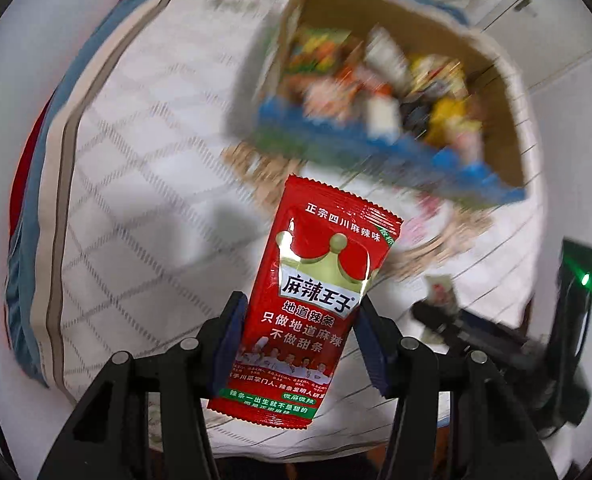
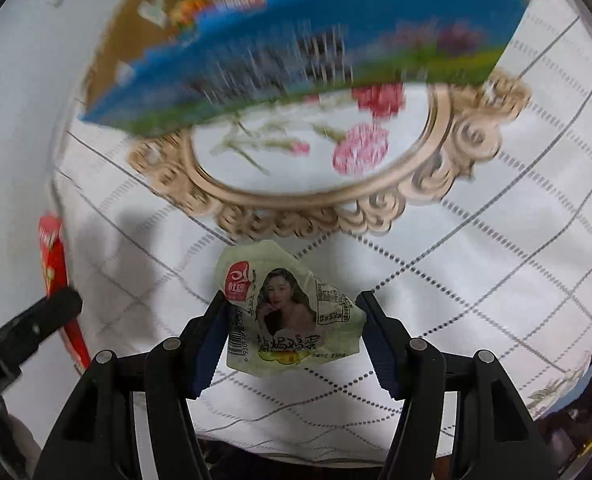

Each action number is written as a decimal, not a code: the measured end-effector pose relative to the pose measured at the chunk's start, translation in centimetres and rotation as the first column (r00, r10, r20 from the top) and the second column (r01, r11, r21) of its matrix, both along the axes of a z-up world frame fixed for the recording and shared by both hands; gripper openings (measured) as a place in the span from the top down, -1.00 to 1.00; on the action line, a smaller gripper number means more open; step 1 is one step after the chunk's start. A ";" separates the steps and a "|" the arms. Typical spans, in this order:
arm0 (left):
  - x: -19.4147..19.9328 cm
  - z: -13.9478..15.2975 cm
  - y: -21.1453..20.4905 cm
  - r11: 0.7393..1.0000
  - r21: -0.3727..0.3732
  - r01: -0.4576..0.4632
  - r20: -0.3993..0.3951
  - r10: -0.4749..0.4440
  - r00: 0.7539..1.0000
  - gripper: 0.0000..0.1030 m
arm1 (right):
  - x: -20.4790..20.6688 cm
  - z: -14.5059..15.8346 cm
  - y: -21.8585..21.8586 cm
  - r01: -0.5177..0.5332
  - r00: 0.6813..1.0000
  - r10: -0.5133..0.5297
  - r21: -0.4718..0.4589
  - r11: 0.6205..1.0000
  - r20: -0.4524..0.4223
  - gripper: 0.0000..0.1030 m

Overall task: Organize snacks
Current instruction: 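Carry both packets into the box and open both grippers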

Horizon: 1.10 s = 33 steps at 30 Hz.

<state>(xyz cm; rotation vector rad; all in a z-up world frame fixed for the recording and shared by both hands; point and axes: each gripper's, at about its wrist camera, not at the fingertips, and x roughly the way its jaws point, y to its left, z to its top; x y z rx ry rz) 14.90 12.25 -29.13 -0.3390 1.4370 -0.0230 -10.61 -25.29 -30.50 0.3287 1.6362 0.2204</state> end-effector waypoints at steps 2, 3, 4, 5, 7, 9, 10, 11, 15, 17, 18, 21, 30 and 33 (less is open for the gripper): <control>2.2 1.5 -2.0 0.999 -0.032 0.015 0.042 -0.014 0.999 0.02 | 1.0 2.7 -1.0 0.019 0.999 -0.019 0.018 1.000 0.045 -0.28; 3.1 2.4 -2.5 0.999 -0.045 0.024 0.060 -0.021 0.998 0.02 | 1.9 3.6 -1.4 0.029 0.997 -0.030 0.027 0.999 0.066 -0.28; 4.2 3.2 -3.1 0.998 -0.060 0.034 0.077 -0.029 0.997 0.02 | 2.8 4.6 -2.0 0.042 0.995 -0.045 0.038 0.998 0.086 -0.28; 5.7 3.9 -3.7 0.996 -0.073 0.048 0.091 -0.041 0.995 0.02 | 4.0 5.4 -2.3 0.057 0.993 -0.062 0.048 0.997 0.104 -0.28; 8.1 5.3 -4.7 0.994 -0.088 0.066 0.115 -0.055 0.992 0.02 | 6.0 7.8 -3.8 0.082 0.986 -0.091 0.065 0.995 0.140 -0.28; 10.8 5.8 -5.6 0.992 -0.090 0.088 0.121 -0.077 0.990 0.02 | 9.0 10.4 -5.7 0.112 0.974 -0.121 0.056 0.992 0.192 -0.28; 11.9 5.7 -5.9 0.992 -0.091 0.090 0.119 -0.079 0.990 0.02 | 9.0 10.4 -5.7 0.112 0.974 -0.121 0.056 0.992 0.192 -0.28; 13.3 5.4 -6.3 0.991 -0.098 0.094 0.111 -0.083 0.990 0.02 | 9.9 10.8 -6.3 0.120 0.971 -0.128 0.051 0.991 0.201 -0.28; 16.9 3.5 -7.3 0.989 -0.103 0.106 0.064 -0.099 0.993 0.02 | 14.7 10.7 -8.2 0.142 0.966 -0.142 0.017 0.990 0.216 -0.28; 18.5 2.2 -8.0 0.988 -0.104 0.115 0.037 -0.111 0.993 0.02 | 16.5 9.6 -8.5 0.141 0.968 -0.138 0.000 0.990 0.209 -0.28; 19.0 1.7 -8.4 0.987 -0.103 0.121 0.024 -0.119 0.993 0.02 | 17.2 9.1 -8.7 0.141 0.969 -0.135 -0.013 0.990 0.205 -0.28; 20.4 -0.4 -9.3 0.985 -0.110 0.134 -0.022 -0.138 0.990 0.01 | 19.0 7.5 -9.0 0.139 0.974 -0.129 -0.041 0.989 0.188 -0.28; 21.6 -3.9 -10.1 0.986 -0.041 0.161 -0.098 -0.164 0.982 -0.25 | 20.4 1.7 -8.1 0.079 0.995 -0.075 -0.072 0.994 0.059 -0.90; 21.5 -3.7 -9.4 0.990 -0.046 0.136 -0.074 -0.139 0.988 -0.63 | 20.3 1.3 -8.4 0.085 0.995 -0.080 -0.086 0.993 0.054 -0.90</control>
